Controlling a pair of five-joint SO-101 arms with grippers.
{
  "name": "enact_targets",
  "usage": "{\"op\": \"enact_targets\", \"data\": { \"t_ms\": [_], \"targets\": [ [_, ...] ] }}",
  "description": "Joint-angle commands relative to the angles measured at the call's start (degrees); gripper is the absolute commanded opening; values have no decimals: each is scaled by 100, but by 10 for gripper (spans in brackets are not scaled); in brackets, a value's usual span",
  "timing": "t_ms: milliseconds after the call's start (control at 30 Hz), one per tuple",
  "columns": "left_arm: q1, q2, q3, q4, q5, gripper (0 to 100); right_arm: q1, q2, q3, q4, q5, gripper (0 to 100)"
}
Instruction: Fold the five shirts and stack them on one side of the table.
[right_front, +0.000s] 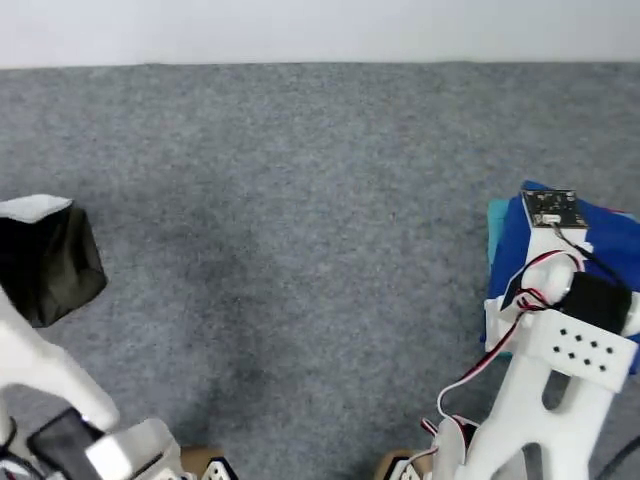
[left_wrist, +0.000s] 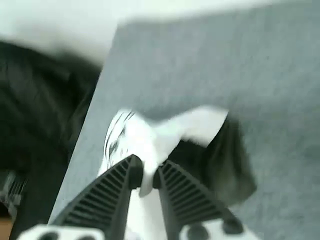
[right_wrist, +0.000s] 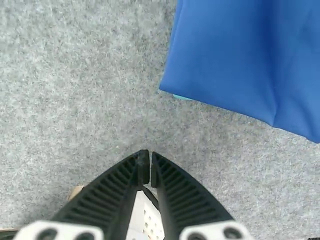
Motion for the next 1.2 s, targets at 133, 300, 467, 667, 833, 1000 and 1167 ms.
{"op": "enact_targets", "data": {
  "t_ms": [133, 300, 467, 667, 833, 1000, 1167],
  "targets": [
    [2382, -422, -391, 53, 932, 5, -31, -145, -18, 233, -62, 9],
    [3974, 62, -268, -114, 1538, 5, -31, -145, -9, 233, -62, 9],
    [5257, 1090, -277, -571, 2163, 5, -31, -145, -9, 233, -53, 9],
    [6488, 2198, -286, -1327, 2171, 5, -31, -127, -9, 233, -53, 9],
    [7297, 2655, -295, -1688, 2198, 5, -31, -127, -9, 233, -53, 9],
    [8026, 2664, -426, -1705, 2207, 5, -31, -127, -9, 233, -53, 9],
    [8149, 2725, -1200, -1890, 2207, 5, -31, -101, -9, 224, -53, 9]
  ]
}}
